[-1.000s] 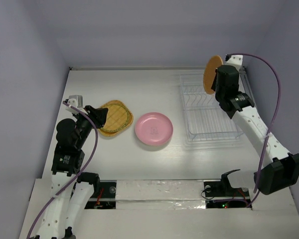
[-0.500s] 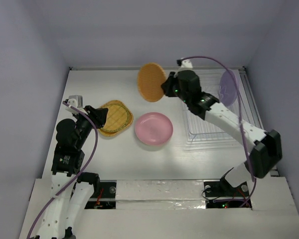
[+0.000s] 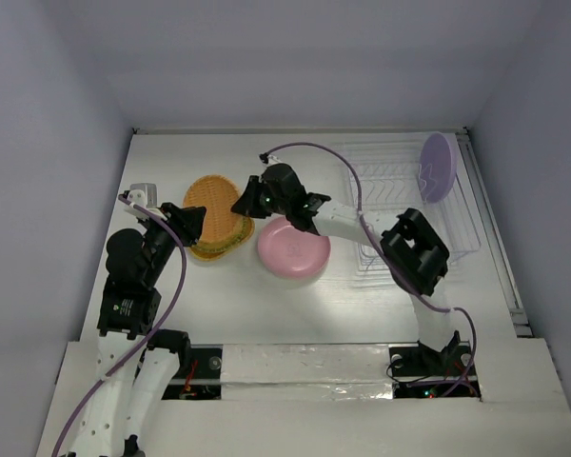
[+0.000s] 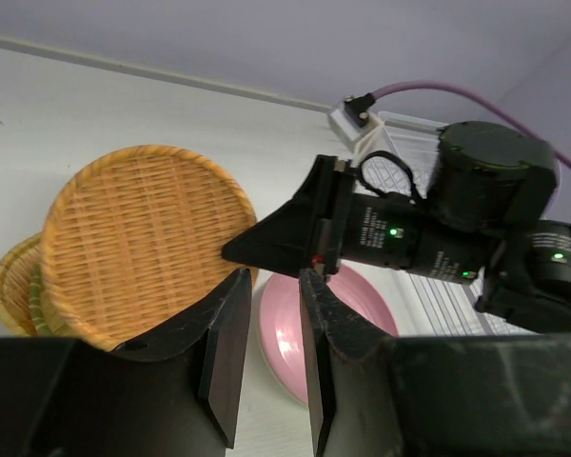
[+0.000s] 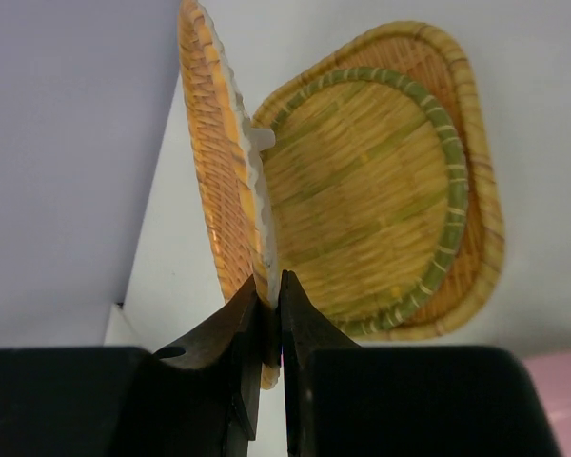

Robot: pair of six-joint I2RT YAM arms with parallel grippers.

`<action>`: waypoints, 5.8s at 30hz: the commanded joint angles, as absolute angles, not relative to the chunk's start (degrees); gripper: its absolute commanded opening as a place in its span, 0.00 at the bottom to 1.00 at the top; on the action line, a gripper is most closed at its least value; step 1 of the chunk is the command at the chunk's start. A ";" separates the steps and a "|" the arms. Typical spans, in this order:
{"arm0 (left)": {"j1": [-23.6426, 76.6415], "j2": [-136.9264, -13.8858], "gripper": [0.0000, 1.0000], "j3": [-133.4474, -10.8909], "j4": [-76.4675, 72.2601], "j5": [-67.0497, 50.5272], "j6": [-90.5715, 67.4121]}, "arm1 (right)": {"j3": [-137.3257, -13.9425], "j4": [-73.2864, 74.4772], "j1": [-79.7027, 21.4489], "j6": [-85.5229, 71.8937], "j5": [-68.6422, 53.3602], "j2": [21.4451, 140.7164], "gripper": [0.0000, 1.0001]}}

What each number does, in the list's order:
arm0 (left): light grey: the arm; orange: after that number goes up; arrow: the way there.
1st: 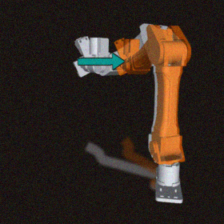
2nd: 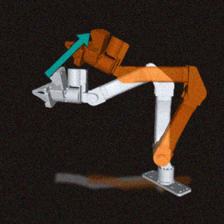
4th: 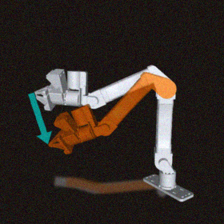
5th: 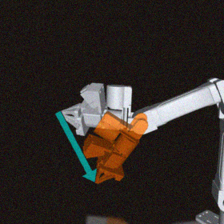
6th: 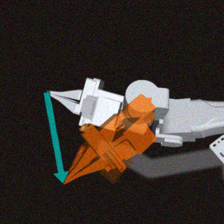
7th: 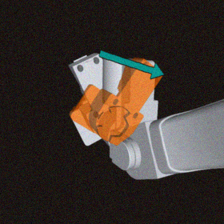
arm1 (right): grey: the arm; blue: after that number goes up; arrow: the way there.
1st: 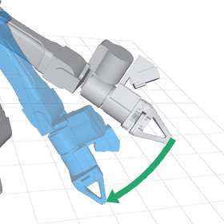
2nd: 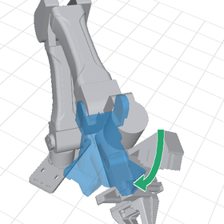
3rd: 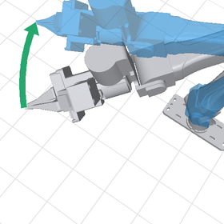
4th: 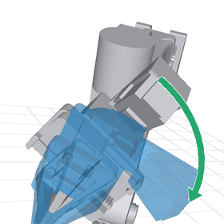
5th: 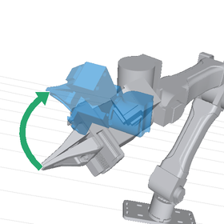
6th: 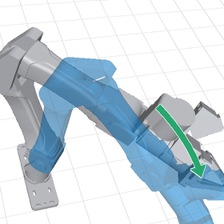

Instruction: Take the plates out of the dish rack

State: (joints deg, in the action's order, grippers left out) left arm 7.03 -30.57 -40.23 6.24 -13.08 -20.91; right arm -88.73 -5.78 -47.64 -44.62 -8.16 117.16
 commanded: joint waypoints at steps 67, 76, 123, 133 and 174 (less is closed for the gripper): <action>16.79 -25.40 0.25 -42.63 5.45 -9.59 -20.30 | -78.65 24.43 -3.08 -15.38 44.65 93.06 0.48; 19.69 -24.52 0.25 -42.98 6.15 -8.35 -19.95 | -84.98 28.12 -2.46 -13.54 48.95 100.63 0.39; 19.69 -26.63 0.28 -42.45 5.63 -7.30 -20.04 | -92.04 32.79 -20.46 -10.88 33.11 78.23 0.00; 19.69 -26.72 0.45 -42.71 6.59 -3.52 -19.51 | -70.24 16.44 -34.00 -21.01 0.44 74.96 0.00; 15.12 -27.86 0.54 -42.36 6.24 -4.22 -19.60 | -60.56 21.70 -36.39 -17.05 -2.29 82.71 0.52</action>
